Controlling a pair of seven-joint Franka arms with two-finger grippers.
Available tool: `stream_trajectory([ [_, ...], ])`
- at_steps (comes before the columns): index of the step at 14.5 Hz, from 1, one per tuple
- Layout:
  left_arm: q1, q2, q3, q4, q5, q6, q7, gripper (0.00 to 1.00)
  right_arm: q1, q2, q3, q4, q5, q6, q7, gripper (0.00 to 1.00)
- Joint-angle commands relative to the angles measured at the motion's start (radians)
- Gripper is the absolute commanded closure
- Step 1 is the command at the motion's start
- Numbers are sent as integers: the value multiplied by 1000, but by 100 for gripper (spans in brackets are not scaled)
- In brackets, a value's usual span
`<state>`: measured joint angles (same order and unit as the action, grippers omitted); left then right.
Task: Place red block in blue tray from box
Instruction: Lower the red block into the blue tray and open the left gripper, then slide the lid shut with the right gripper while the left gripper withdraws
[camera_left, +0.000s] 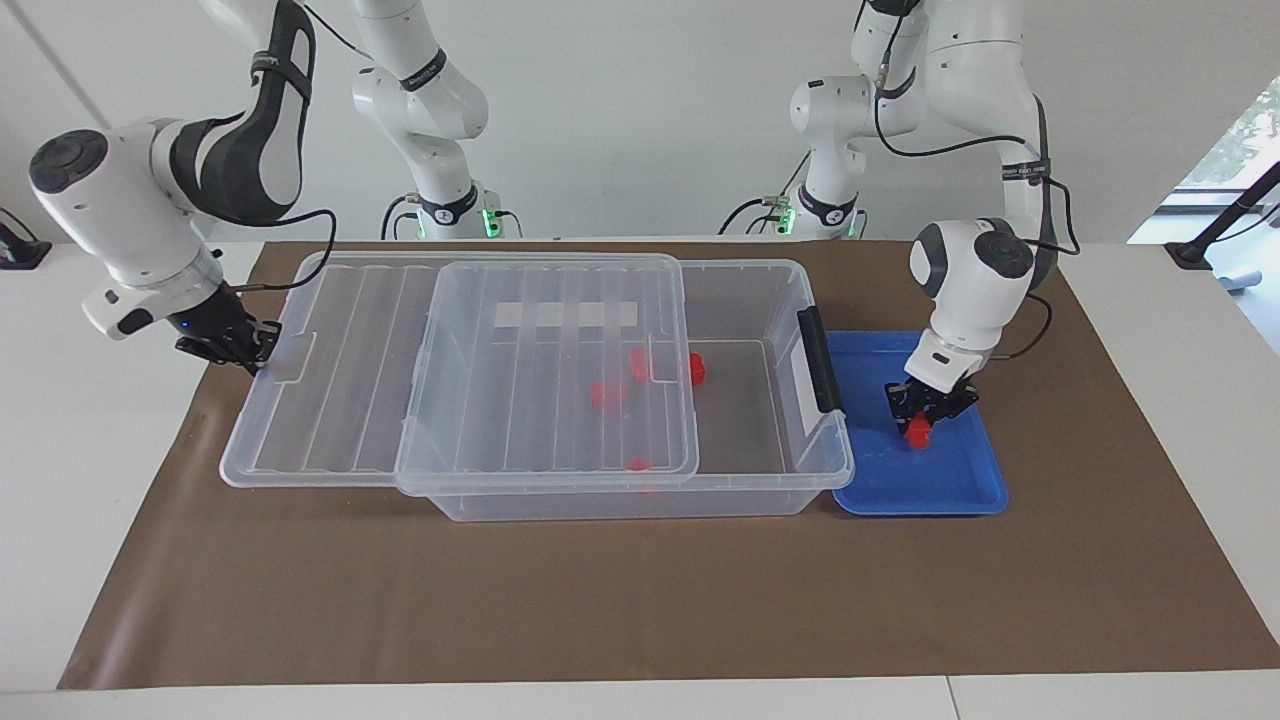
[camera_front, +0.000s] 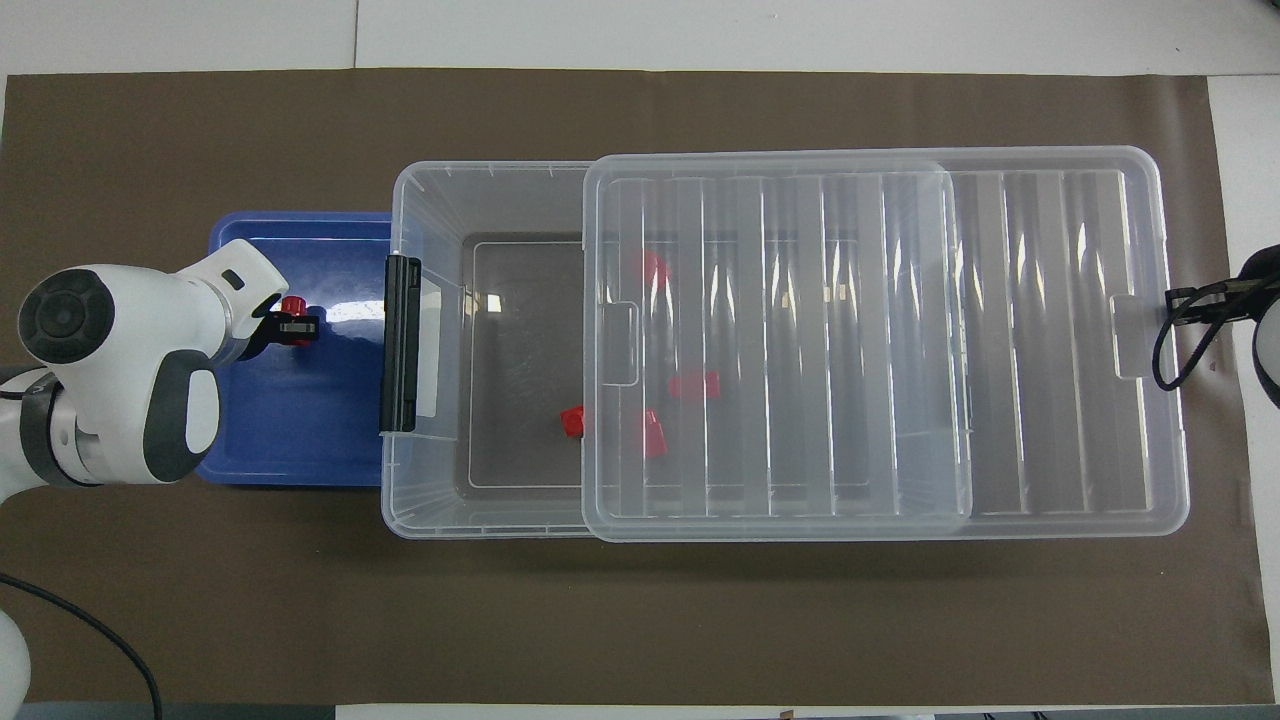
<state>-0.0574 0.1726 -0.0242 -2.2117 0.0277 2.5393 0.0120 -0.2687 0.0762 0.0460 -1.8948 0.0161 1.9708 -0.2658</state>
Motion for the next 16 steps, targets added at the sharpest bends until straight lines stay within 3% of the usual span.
stream_trajectory([
  [1,-13,-8,-5,1,6,-34,3,0,40,-26,3,-33,4,13,77,100],
  [9,-30,-157,-13,161,9,-364,14,0,158,-27,5,-32,5,11,244,100],
  [16,-30,-185,-14,411,11,-709,34,0,230,-29,5,-32,8,10,355,100],
])
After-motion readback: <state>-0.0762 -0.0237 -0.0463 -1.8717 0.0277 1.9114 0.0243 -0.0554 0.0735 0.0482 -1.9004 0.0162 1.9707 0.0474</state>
